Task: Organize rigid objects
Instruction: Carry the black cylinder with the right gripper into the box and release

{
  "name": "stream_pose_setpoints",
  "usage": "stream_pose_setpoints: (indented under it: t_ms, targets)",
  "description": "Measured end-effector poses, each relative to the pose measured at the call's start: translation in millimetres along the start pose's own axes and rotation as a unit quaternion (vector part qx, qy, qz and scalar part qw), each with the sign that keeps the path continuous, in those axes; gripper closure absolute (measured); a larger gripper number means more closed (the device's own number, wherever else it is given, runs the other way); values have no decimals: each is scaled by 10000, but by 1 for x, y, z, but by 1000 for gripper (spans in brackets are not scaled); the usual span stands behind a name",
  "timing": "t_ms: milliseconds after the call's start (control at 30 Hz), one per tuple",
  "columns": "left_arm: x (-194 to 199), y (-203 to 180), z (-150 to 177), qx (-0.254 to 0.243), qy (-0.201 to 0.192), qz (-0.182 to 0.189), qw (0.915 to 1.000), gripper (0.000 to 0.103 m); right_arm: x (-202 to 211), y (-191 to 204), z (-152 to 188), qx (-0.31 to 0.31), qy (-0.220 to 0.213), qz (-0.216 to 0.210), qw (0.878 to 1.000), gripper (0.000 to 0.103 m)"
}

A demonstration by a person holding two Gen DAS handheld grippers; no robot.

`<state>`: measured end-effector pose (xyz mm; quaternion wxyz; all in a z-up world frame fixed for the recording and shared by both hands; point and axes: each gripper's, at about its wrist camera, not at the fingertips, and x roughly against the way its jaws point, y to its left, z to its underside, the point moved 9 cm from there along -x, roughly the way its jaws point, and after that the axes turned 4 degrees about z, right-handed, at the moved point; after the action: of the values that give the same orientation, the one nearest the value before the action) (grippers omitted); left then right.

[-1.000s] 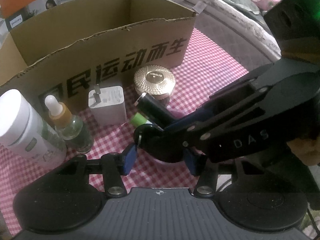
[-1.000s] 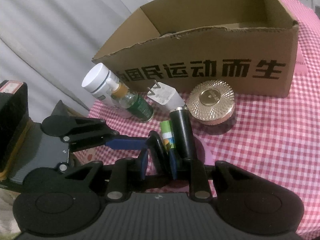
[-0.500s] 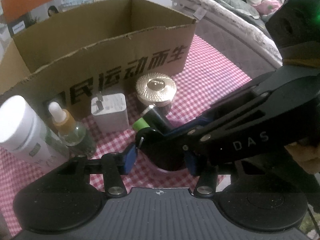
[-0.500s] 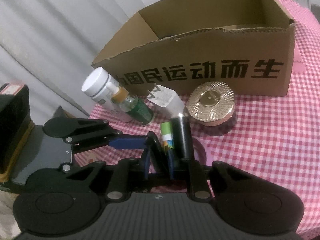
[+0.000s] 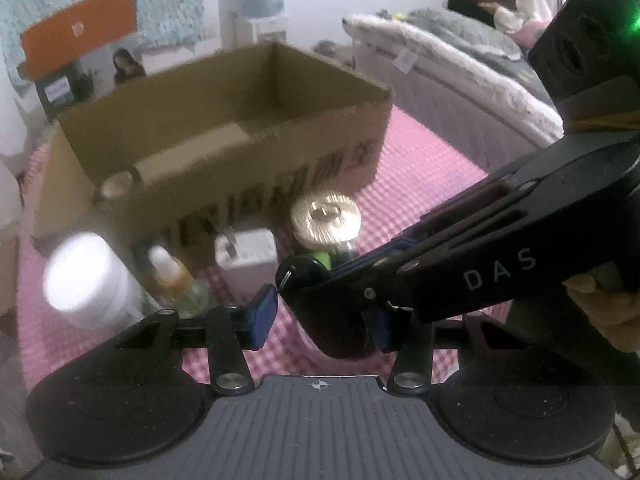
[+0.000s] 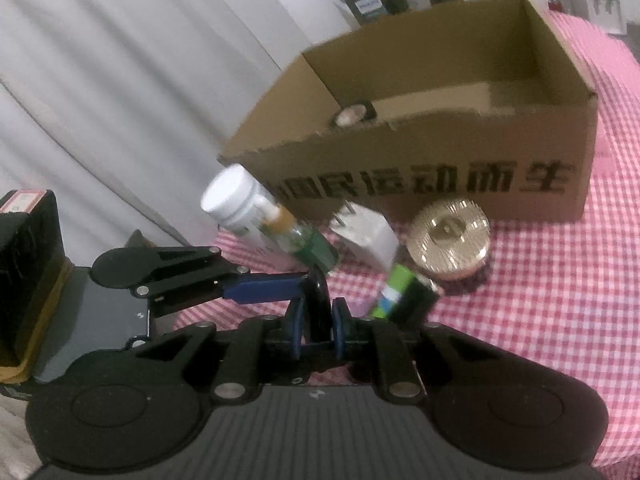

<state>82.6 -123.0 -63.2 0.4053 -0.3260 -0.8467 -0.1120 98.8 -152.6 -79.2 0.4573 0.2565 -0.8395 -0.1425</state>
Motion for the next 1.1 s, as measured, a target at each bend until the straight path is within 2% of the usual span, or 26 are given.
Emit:
stream_pose_setpoints:
  t_ms: [133, 300, 400, 500, 667, 867, 1100]
  targets:
    - [25, 10, -22, -40, -299, -196, 9994, 56, 12, 18, -22, 188, -233, -96, 9995, 87]
    - [50, 29, -60, -131, -651, -560, 9962, 56, 29, 46, -66, 544, -625, -291, 9961, 87]
    - [54, 47, -82, -99, -713, -771, 9944, 56, 30, 58, -95, 713, -785, -413, 9935, 87]
    - [43, 70, -98, 15, -580, -872, 9945, 56, 20, 60, -125, 717, -764, -549, 9930, 87]
    - [6, 110, -105, 294, 30, -862, 9958, 56, -28, 39, -163, 232, -224, -784, 9964, 87]
    - [-35, 146, -91, 384, 714, -1008, 9916, 55, -95, 6, -181, -571, 583, -1016, 9915, 87]
    - [-46, 162, -85, 307, 971, -1246, 9870, 49, -145, -11, -185, -972, 1115, -959, 9843, 87]
